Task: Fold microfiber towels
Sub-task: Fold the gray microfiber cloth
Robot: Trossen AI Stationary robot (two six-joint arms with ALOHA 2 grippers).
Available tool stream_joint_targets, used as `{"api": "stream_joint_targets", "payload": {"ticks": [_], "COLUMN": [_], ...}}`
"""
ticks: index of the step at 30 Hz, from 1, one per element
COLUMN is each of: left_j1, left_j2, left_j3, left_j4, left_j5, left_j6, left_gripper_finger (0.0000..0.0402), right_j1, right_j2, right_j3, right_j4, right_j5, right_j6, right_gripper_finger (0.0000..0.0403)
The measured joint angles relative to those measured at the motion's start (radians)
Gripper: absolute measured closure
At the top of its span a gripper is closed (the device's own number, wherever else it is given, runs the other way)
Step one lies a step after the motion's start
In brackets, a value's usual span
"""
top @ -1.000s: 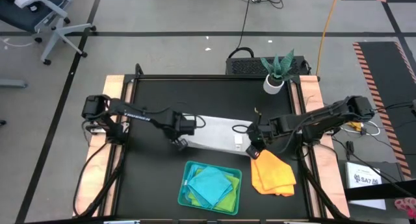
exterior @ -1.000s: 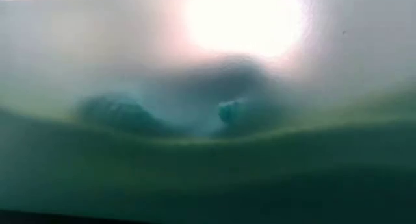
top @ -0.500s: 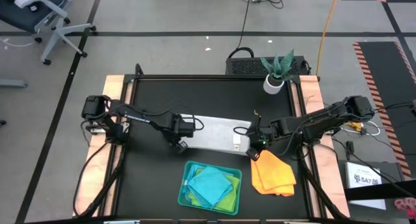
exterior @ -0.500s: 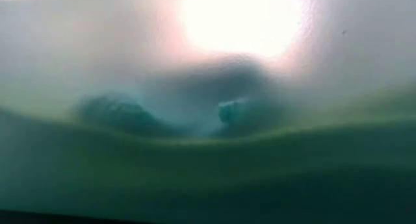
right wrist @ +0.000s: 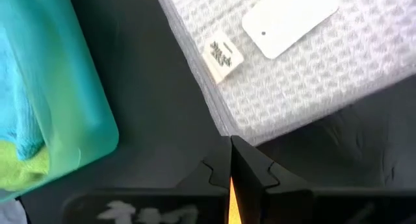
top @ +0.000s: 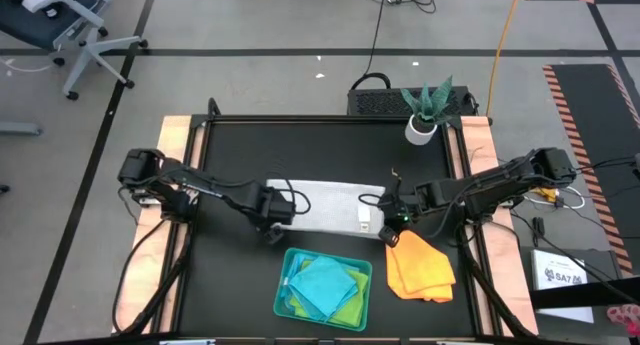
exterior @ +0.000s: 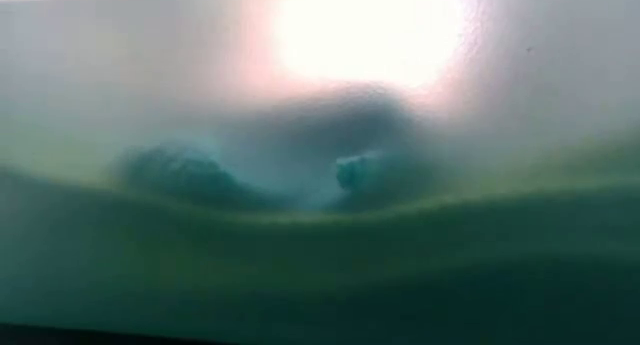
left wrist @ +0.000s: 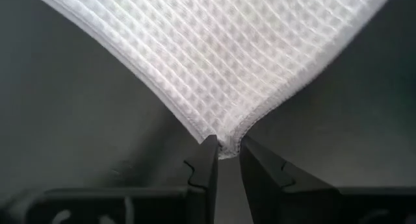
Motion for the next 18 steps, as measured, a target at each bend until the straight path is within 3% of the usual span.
{"api": "stream_joint_targets", "payload": {"ticks": [14, 18], "left_j1": [-0.006, -0.006], "left_j2": [0.008, 0.008], "left_j3": [0.0, -0.025], "left_j4": [-0.081, -0.006], "left_j5": [-0.056, -0.08], "left_j6": [0.052, 0.066], "left_gripper_finger": [0.0334, 0.0334], "right_j1": [-0.013, -0.013], "right_j2": [0.0, 0.0], "right_j3": [0.0, 0.0], "right_j4": [0.029, 0.06], "right_j5": [0.0, 0.024], "right_j6": [-0.027, -0.033], "right_gripper_finger": [0.0403, 0.0403]}}
